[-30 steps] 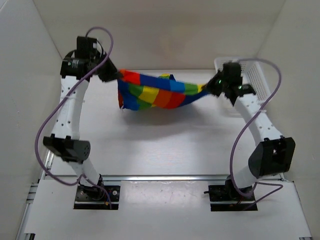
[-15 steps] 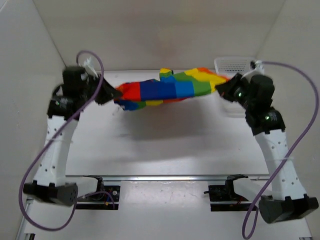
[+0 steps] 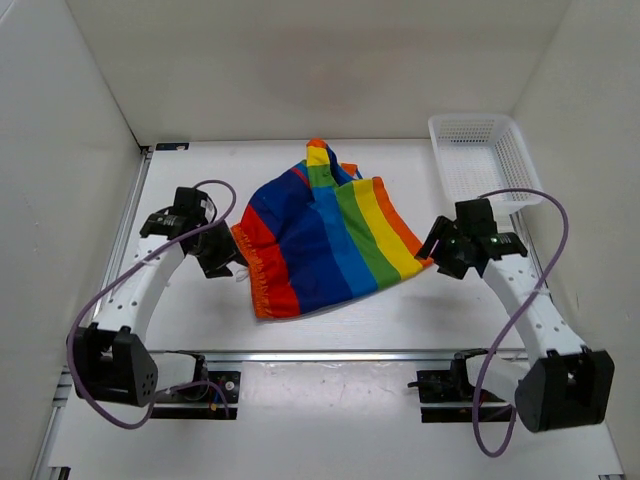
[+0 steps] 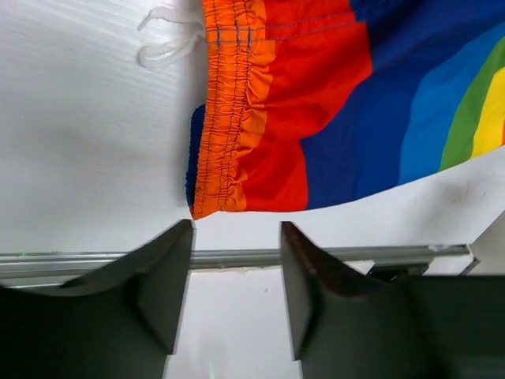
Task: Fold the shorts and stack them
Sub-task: Flatten the shorts out
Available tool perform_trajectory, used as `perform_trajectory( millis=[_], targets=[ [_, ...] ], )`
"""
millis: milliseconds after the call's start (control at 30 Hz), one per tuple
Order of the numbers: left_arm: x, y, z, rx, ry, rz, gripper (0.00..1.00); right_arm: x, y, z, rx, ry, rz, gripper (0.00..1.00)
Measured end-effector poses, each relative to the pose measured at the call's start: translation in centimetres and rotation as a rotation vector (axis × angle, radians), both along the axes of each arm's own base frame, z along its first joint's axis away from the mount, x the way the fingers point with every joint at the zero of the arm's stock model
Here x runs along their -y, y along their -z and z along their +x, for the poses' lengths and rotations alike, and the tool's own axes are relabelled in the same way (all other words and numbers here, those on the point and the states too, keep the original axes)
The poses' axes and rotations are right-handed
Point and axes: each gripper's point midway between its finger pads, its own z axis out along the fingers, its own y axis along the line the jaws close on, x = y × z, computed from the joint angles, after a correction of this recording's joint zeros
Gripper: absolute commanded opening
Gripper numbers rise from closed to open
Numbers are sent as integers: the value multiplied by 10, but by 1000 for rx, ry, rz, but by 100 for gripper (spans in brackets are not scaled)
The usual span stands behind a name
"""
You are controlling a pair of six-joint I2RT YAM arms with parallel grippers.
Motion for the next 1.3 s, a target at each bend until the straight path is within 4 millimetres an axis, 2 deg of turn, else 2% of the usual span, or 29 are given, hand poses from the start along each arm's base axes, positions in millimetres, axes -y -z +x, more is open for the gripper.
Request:
perform_trajectory(
  millis=[67, 100, 167, 200, 300, 367, 433, 533, 567, 600, 800, 933, 1033, 1067, 1100, 1167, 1200, 1300],
  targets=[
    [-2, -7, -2, 33, 2, 10, 54, 3, -15, -2, 60, 11, 1, 67],
    [-2, -9, -5, 44, 2, 8, 57, 4, -21, -4, 82, 14, 2, 67],
    [1, -5, -17, 52, 5, -2, 65, 5, -30, -9, 119, 20, 6, 64],
    [4, 1, -27, 36, 10, -10, 73, 6, -29, -12, 127, 22, 7, 61],
    [16, 26, -58, -47, 21, -40, 80, 7, -9, -27, 80, 33, 11, 61],
    [23, 44, -74, -112, 25, -53, 92, 8, 12, -41, 8, 35, 11, 62],
    [27, 59, -83, -160, 23, -57, 92, 7, 26, -52, -47, 39, 17, 64],
    [30, 75, -87, -209, 8, -58, 82, 4, 32, -56, -74, 41, 35, 65],
    [31, 80, -87, -223, 4, -57, 74, 3, 32, -55, -74, 41, 39, 65],
    [32, 84, -87, -234, -2, -55, 72, 3, 33, -54, -77, 40, 42, 65],
    [40, 98, -81, -246, -7, -44, 71, -1, 37, -51, -94, 33, 54, 65],
    [47, 104, -70, -259, 0, -20, 71, -2, 37, -50, -89, 29, 61, 70],
    [53, 111, -60, -271, 9, 4, 59, -3, 39, -47, -92, 27, 66, 79],
    [55, 115, -58, -280, 14, 16, 51, -3, 39, -46, -94, 28, 66, 79],
    [56, 118, -57, -289, 16, 26, 32, -3, 40, -45, -97, 29, 67, 79],
    [58, 126, -56, -310, 21, 45, 16, -2, 43, -42, -99, 36, 67, 79],
    [59, 127, -57, -318, 26, 49, 11, 0, 44, -39, -100, 43, 66, 79],
    [61, 124, -50, -298, 36, 56, 11, 6, 54, -27, -107, 72, 75, 76]
  ],
)
